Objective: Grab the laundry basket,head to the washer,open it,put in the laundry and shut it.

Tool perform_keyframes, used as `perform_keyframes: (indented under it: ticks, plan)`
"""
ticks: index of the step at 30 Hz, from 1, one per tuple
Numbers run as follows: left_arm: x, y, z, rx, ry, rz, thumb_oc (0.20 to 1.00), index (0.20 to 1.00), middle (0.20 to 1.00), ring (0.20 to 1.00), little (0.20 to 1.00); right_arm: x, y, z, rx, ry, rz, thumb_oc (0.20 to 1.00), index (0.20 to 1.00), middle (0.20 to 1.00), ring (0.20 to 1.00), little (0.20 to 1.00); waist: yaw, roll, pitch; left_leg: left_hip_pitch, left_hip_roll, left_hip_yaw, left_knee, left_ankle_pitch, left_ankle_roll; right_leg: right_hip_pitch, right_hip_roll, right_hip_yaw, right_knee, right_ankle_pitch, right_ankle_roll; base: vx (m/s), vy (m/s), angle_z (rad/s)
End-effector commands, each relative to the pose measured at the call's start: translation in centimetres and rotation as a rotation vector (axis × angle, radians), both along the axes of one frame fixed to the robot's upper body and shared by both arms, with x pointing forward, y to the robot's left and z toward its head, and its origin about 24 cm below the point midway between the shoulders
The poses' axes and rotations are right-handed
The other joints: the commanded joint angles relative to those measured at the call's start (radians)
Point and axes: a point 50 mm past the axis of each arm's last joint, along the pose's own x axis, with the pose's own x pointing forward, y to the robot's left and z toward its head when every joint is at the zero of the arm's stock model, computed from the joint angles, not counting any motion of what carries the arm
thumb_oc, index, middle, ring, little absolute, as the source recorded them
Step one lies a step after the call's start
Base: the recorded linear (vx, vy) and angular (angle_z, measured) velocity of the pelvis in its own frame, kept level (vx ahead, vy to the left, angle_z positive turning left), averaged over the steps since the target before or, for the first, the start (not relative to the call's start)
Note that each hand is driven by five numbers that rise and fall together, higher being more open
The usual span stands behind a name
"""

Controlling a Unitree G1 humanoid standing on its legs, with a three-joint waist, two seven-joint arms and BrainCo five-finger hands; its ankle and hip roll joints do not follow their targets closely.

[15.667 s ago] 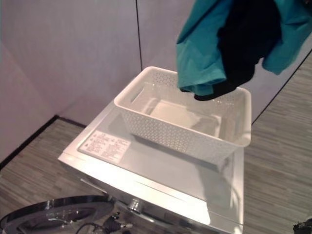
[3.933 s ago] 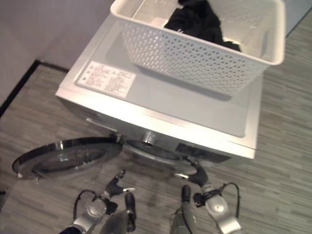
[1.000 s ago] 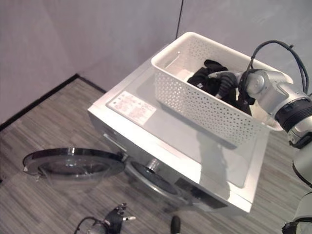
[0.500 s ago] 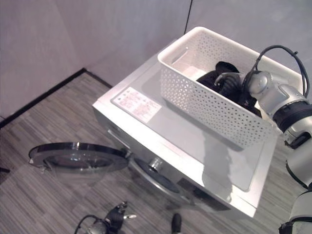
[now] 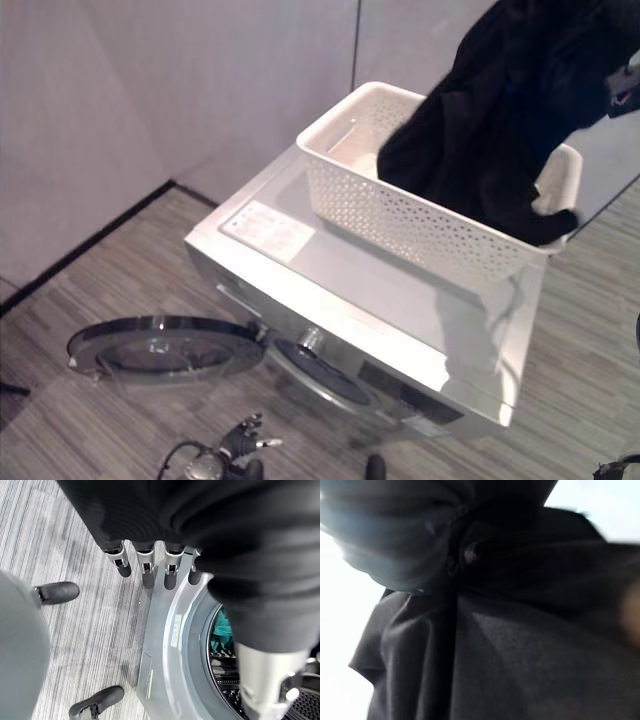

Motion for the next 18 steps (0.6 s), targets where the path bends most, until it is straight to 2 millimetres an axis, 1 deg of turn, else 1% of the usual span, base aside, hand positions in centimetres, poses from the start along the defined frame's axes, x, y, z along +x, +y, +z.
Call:
perform_keyframes:
  ticks: [1, 3, 6, 7, 8, 9, 11, 13, 15, 16, 18]
  plan:
    - [1.1, 1.0, 0.3, 0.098, -0.039, -0.057, 1.000, 1.000, 1.000, 1.000, 1.000, -2.7, 1.3, 3.9, -0.022, -0.367, -0.084, 0.200, 0.200, 0.200, 0.200, 0.200, 0.024, -0.103, -0.016, 0.091, 0.024, 0.012, 0.018, -0.037, 0.010, 0.001, -0.076, 0.012, 0.074, -0.059, 0.043, 0.02, 0.018, -0.11]
    - [1.2, 0.8, 0.4, 0.104, -0.049, -0.064, 1.000, 1.000, 1.000, 1.000, 1.000, -3.6, 1.9, 4.4, -0.022, -0.464, -0.103, 0.200, 0.200, 0.200, 0.200, 0.200, 0.025, -0.098, -0.018, 0.093, 0.021, 0.012, 0.019, -0.044, 0.013, 0.004, -0.078, 0.015, 0.074, -0.059, 0.043, 0.01, 0.008, -0.03]
    - [1.4, 0.6, 0.5, 0.117, -0.065, -0.080, 1.000, 1.000, 1.000, 1.000, 1.000, -5.1, 1.0, 5.0, -0.080, -0.578, -0.256, 0.200, 0.200, 0.200, 0.200, 0.200, 0.028, -0.094, -0.021, 0.096, 0.015, 0.009, 0.021, -0.056, 0.018, 0.009, -0.082, 0.016, 0.071, -0.059, 0.046, 0.00, 0.000, 0.00]
    - [1.4, 0.7, 0.5, 0.119, -0.065, -0.082, 1.000, 1.000, 1.000, 1.000, 1.000, -5.1, 1.0, 4.9, -0.080, -0.579, -0.261, 0.200, 0.200, 0.200, 0.200, 0.200, 0.029, -0.096, -0.021, 0.096, 0.014, 0.009, 0.022, -0.057, 0.018, 0.010, -0.082, 0.016, 0.071, -0.059, 0.046, 0.00, 0.000, 0.00]
    - [1.5, 0.6, 0.6, 0.126, -0.073, -0.088, 1.000, 1.000, 1.000, 1.000, 1.000, -5.6, 0.6, 5.1, -0.114, -0.608, -0.323, 0.200, 0.200, 0.200, 0.200, 0.200, 0.030, -0.099, -0.020, 0.090, 0.008, 0.007, 0.026, -0.052, 0.020, 0.004, -0.087, 0.017, 0.072, -0.049, 0.046, 0.00, 0.000, 0.00]
    - [1.5, 0.7, 0.6, 0.136, -0.077, -0.089, 1.000, 1.000, 1.000, 1.000, 1.000, -6.6, -0.1, 5.7, -0.138, -0.664, -0.415, 0.200, 0.200, 0.200, 0.200, 0.200, 0.032, -0.101, -0.022, 0.093, 0.005, 0.006, 0.026, -0.058, 0.022, 0.006, -0.090, 0.018, 0.071, -0.049, 0.048, 0.00, 0.000, 0.00]
    - [1.5, 0.8, 0.6, 0.148, -0.076, -0.088, 1.000, 1.000, 1.000, 1.000, 1.000, -7.2, -0.9, 6.0, -0.150, -0.682, -0.478, 0.200, 0.200, 0.200, 0.200, 0.200, 0.033, -0.105, -0.024, 0.094, 0.002, 0.006, 0.025, -0.062, 0.024, 0.007, -0.092, 0.019, 0.069, -0.048, 0.050, 0.00, 0.000, 0.00]
    - [1.4, 1.0, 0.5, 0.158, -0.074, -0.088, 1.000, 1.000, 1.000, 1.000, 1.000, -7.6, -1.2, 6.4, -0.184, -0.690, -0.529, 0.200, 0.200, 0.200, 0.200, 0.200, 0.031, -0.107, -0.028, 0.100, 0.003, 0.011, 0.022, -0.076, 0.026, 0.011, -0.092, 0.020, 0.066, -0.055, 0.053, 0.05, 0.004, 0.01]
    - [1.4, 1.0, 0.5, 0.164, -0.074, -0.083, 1.000, 1.000, 1.000, 1.000, 1.000, -8.0, -1.5, 6.7, -0.176, -0.713, -0.558, 0.200, 0.200, 0.200, 0.200, 0.200, 0.030, -0.107, -0.028, 0.102, 0.002, 0.012, 0.023, -0.079, 0.027, 0.013, -0.093, 0.021, 0.065, -0.053, 0.054, 0.02, 0.004, 0.00]
    - [1.5, 0.9, 0.5, 0.165, -0.077, -0.080, 1.000, 1.000, 1.000, 1.000, 1.000, -8.3, -1.6, 6.9, -0.195, -0.729, -0.598, 0.200, 0.200, 0.200, 0.200, 0.200, 0.030, -0.109, -0.026, 0.098, -0.001, 0.012, 0.026, -0.073, 0.028, 0.010, -0.095, 0.022, 0.065, -0.045, 0.053, 0.00, 0.000, 0.00]
    - [1.6, 1.0, 0.6, 0.173, -0.082, -0.075, 1.000, 1.000, 1.000, 1.000, 1.000, -8.9, -1.9, 7.1, -0.263, -0.751, -0.685, 0.200, 0.200, 0.200, 0.200, 0.200, 0.026, -0.107, -0.029, 0.107, 0.001, 0.016, 0.024, -0.087, 0.030, 0.017, -0.092, 0.024, 0.062, -0.053, 0.056, 0.02, 0.001, 0.01]
